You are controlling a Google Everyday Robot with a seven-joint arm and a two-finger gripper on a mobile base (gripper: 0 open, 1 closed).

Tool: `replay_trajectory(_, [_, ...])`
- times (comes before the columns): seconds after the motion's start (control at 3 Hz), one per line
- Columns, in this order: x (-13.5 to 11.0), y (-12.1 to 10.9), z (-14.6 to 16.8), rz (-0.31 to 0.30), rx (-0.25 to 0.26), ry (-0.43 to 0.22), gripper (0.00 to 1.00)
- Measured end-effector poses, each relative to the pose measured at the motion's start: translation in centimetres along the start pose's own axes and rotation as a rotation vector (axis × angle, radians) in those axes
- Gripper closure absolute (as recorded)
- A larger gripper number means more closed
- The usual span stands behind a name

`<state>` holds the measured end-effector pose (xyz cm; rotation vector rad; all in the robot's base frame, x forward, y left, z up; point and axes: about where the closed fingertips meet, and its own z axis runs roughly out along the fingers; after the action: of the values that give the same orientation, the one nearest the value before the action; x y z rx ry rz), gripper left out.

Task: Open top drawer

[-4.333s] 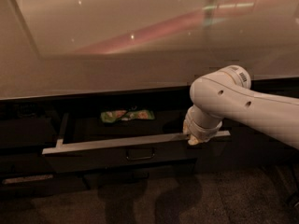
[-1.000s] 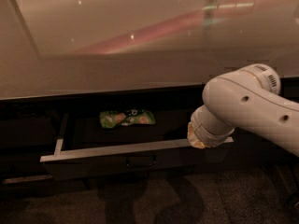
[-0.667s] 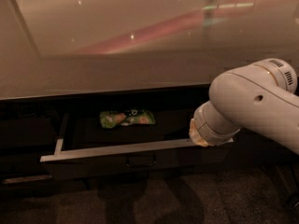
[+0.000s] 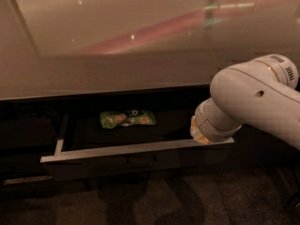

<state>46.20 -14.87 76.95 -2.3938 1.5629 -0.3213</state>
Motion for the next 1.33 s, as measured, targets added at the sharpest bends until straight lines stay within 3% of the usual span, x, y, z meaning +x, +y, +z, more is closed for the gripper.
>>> replay_trajectory(0.33, [2.4, -2.8, -0.3, 0.042, 0.009, 0.030, 1.00])
replay_trajectory(0.67, [2.4, -2.8, -0.3, 0.042, 0.009, 0.030, 1.00])
replay_trajectory(1.33, [5.7, -1.7, 5.6, 0.129, -0.096, -0.061, 1.00])
